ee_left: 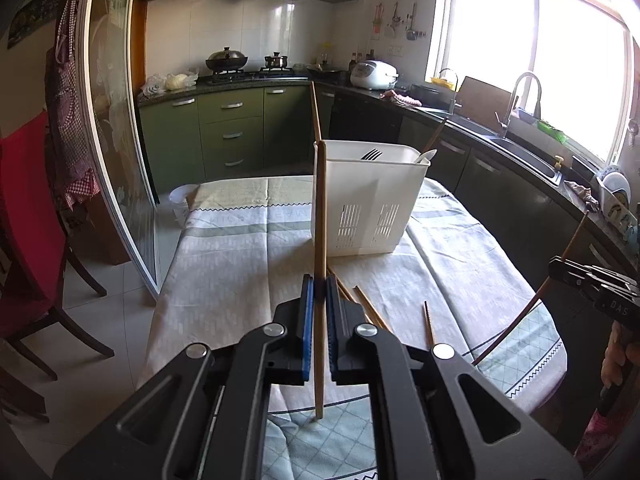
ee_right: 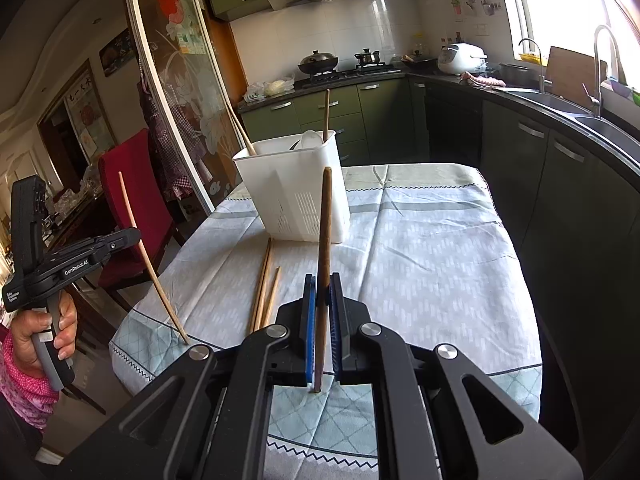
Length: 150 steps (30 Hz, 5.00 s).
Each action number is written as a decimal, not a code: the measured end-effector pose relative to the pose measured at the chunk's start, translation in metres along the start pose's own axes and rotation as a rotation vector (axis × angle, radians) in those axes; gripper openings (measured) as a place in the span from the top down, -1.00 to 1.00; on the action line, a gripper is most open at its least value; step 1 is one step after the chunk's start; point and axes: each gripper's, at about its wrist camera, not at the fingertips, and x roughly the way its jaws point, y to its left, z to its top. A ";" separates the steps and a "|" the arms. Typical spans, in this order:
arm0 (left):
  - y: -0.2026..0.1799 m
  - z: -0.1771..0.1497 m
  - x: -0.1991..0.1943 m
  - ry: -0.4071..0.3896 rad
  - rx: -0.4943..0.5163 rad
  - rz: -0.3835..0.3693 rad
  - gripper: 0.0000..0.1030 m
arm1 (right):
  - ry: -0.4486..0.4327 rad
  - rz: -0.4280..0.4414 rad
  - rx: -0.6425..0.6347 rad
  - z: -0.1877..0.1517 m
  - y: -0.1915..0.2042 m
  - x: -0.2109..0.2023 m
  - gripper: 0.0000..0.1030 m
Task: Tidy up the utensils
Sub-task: 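Carry both chopsticks upright into the white holder and open both grippers, then return both grippers to the loose chopsticks and grasp one with the left gripper, then grasp a chopstick with the right gripper while the left gripper lifts its chopstick upright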
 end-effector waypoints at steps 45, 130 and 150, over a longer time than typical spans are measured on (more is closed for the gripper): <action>-0.033 0.170 0.092 -0.204 0.049 -0.039 0.88 | -0.172 -0.027 -0.028 0.202 0.028 0.115 0.86; 0.037 -0.028 0.180 0.637 -0.122 0.011 0.88 | 0.602 -0.014 -0.199 0.014 0.061 0.250 0.60; 0.041 -0.017 0.193 0.652 -0.110 0.012 0.70 | 0.631 -0.062 -0.279 0.004 0.093 0.266 0.85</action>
